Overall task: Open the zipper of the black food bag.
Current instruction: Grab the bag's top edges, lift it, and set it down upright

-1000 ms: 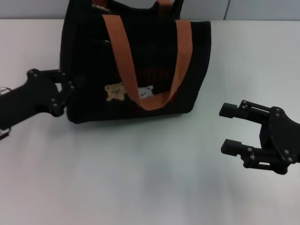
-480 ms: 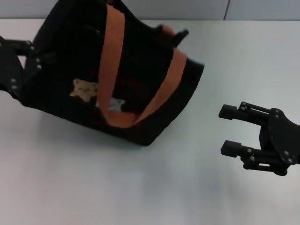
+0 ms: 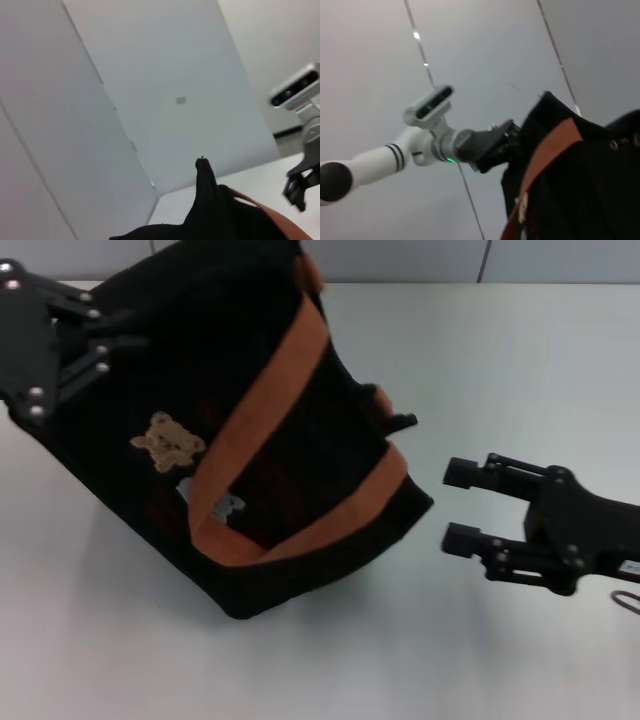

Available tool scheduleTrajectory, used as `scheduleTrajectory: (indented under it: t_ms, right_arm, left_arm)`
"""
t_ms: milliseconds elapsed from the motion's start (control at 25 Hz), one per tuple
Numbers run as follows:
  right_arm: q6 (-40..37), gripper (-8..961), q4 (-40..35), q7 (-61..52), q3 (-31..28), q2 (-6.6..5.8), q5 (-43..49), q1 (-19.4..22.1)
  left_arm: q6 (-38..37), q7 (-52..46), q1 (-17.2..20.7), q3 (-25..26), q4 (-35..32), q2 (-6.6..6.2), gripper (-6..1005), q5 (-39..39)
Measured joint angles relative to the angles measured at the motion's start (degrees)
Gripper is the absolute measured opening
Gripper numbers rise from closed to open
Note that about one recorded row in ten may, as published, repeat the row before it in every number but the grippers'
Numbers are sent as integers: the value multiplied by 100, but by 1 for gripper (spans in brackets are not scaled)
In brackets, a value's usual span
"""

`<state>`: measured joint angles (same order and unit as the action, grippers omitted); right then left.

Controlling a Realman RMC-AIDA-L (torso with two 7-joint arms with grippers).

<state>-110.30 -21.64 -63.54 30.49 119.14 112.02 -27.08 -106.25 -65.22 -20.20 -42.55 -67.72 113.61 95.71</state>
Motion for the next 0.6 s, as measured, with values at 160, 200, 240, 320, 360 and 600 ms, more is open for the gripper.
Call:
scheduleTrajectory:
  t_ms: [160, 200, 240, 320, 360, 600]
  right_arm:
    - [513, 764, 353, -14, 170, 11, 19, -169]
    - [648, 764, 454, -13, 271, 19, 18, -240]
    - [739, 764, 531, -4, 349, 26, 19, -310]
    - [955, 764, 738, 33, 517, 39, 14, -489]
    - [1058, 764, 850, 44, 583, 44, 12, -571]
    - [1647, 763, 1735, 370, 840, 68, 9, -1227]
  left_arm:
    - [-130, 56, -166, -5, -95, 176, 75, 320]
    - [-152, 80, -179, -10, -99, 202, 75, 345]
    - [-186, 136, -193, -21, -104, 246, 75, 377]
    - [-237, 243, -200, -48, -114, 321, 75, 390]
    - [-256, 269, -201, -58, -118, 344, 76, 390]
    - [-343, 337, -300, -77, -117, 419, 76, 392]
